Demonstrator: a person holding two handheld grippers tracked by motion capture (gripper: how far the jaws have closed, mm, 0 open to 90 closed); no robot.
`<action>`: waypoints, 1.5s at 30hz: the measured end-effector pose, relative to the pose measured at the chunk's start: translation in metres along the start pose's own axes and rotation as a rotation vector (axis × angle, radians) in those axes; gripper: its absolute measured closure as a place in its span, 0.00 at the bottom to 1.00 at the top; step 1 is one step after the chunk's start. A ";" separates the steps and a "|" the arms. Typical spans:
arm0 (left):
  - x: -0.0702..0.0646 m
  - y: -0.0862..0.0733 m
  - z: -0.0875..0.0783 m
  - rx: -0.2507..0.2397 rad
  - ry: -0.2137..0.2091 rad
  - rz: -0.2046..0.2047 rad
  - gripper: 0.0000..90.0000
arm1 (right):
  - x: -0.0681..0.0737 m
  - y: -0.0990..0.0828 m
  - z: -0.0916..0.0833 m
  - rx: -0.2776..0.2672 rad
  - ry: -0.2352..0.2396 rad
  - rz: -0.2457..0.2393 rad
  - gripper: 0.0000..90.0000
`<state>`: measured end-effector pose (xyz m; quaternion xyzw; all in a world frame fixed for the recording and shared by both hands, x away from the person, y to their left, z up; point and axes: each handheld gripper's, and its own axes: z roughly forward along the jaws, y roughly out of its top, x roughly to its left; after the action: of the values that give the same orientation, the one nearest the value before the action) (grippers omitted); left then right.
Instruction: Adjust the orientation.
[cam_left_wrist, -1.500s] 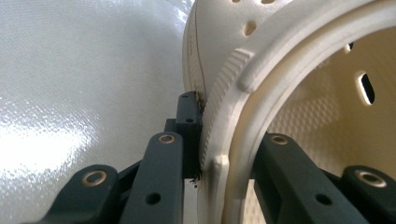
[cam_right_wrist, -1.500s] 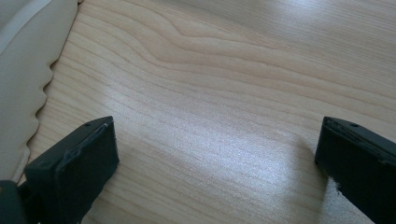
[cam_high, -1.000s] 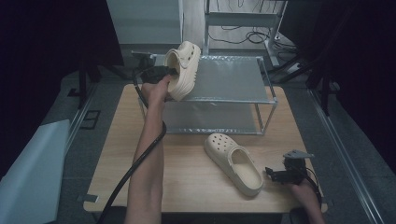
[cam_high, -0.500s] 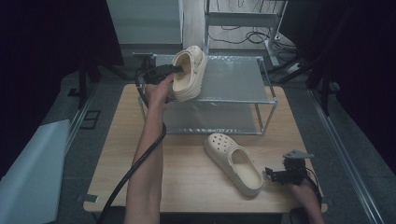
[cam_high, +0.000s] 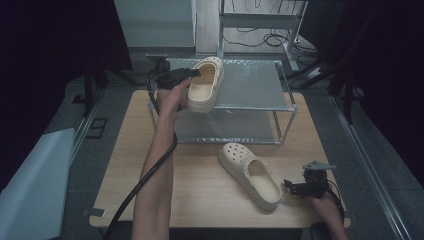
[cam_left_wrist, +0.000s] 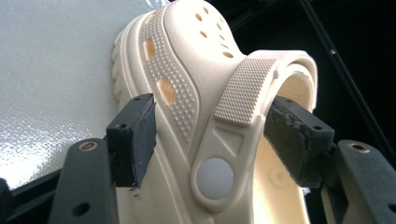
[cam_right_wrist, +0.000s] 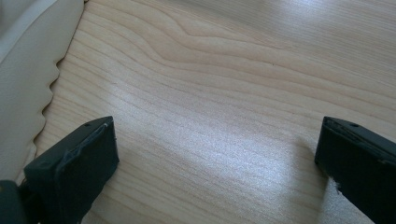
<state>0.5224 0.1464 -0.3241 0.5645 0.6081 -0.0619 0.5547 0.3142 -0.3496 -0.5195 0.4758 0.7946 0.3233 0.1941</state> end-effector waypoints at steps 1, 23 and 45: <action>0.001 0.000 -0.001 0.001 -0.009 -0.003 0.39 | 0.000 0.000 0.000 0.000 0.000 0.000 0.00; 0.000 -0.019 -0.051 0.024 -0.133 0.086 0.23 | 0.000 0.000 0.000 0.001 0.001 0.005 0.00; -0.005 -0.075 -0.078 0.050 -0.172 0.203 0.00 | 0.000 0.000 0.000 0.002 0.001 0.000 0.00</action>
<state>0.4171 0.1715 -0.3317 0.6295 0.4965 -0.0688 0.5937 0.3143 -0.3492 -0.5194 0.4758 0.7950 0.3228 0.1932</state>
